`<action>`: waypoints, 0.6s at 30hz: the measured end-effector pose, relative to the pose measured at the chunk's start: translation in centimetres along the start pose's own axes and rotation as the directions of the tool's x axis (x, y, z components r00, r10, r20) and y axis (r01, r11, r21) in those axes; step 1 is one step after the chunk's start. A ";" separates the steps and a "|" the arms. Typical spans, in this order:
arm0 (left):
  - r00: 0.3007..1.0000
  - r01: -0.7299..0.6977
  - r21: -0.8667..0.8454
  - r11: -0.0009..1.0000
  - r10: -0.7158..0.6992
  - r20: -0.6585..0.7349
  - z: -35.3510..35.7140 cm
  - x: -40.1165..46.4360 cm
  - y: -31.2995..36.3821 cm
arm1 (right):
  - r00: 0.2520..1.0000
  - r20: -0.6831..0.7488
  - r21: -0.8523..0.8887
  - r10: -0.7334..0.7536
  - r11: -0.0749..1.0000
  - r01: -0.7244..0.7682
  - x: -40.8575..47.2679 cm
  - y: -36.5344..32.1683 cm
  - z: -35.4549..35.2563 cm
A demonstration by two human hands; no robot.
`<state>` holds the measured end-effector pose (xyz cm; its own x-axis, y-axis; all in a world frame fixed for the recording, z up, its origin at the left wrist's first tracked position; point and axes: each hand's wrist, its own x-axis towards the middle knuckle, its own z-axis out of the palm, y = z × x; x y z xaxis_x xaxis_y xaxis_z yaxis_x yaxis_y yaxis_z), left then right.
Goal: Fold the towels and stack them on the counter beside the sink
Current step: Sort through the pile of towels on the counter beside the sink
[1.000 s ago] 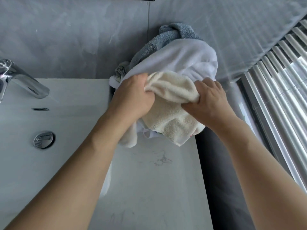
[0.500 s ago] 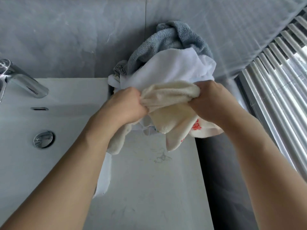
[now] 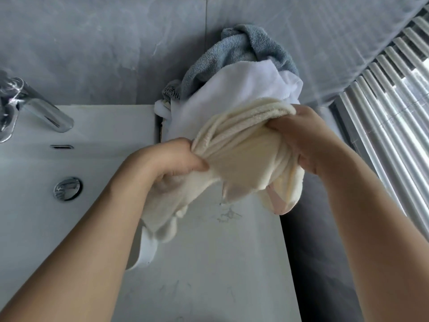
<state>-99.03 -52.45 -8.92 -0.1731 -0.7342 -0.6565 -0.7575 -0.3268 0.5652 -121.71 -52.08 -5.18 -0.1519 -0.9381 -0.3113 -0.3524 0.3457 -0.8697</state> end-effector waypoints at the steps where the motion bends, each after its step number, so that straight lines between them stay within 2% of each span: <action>1: 0.999 -0.029 -0.172 0.985 0.022 -0.043 0.3 0.3 -0.4 | 0.998 0.060 -0.030 0.017 0.999 -0.016 -0.2 -0.2 -0.2; 2: 0.997 -0.058 -0.381 0.923 0.034 -0.069 0.5 0.4 -0.7 | 0.991 0.122 -0.106 0.049 0.994 -0.037 -0.4 -0.6 -0.6; 4: 0.990 -0.142 -0.743 0.654 0.095 -0.105 0.3 0.2 -1.0 | 0.966 0.230 -0.316 0.118 0.948 -0.040 -0.8 -1.5 -1.4; 6: 0.969 -0.225 -0.889 0.400 0.184 -0.163 0.2 -0.1 -0.9 | 0.942 0.296 -0.471 0.157 0.882 0.001 -1.3 -2.4 -1.7; 8: 0.944 -0.279 -0.925 0.258 0.249 -0.215 0.5 -0.5 -0.2 | 0.930 0.309 -0.567 0.201 0.824 0.011 -1.6 -2.3 -1.5; 14: 0.903 -0.293 -0.956 0.027 0.336 -0.268 4.5 -2.1 1.1 | 0.840 0.316 -0.721 0.441 0.687 -0.089 -1.8 5.1 -0.2; 16: 0.893 -0.256 -0.967 0.001 0.383 -0.236 6.4 -2.4 0.4 | 0.822 0.299 -0.711 0.484 0.688 -0.146 -2.2 7.8 0.2; 18: 0.911 -0.280 -0.960 0.013 0.318 -0.261 7.6 -2.4 -0.5 | 0.825 0.286 -0.596 0.487 0.764 -0.245 -2.7 9.8 0.7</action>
<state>-103.05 -46.03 -11.41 -0.2345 -0.9285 -0.2878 0.6427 -0.3702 0.6707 -124.09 -46.16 -13.09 -0.0330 -0.6122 -0.7900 -0.7830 0.5071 -0.3602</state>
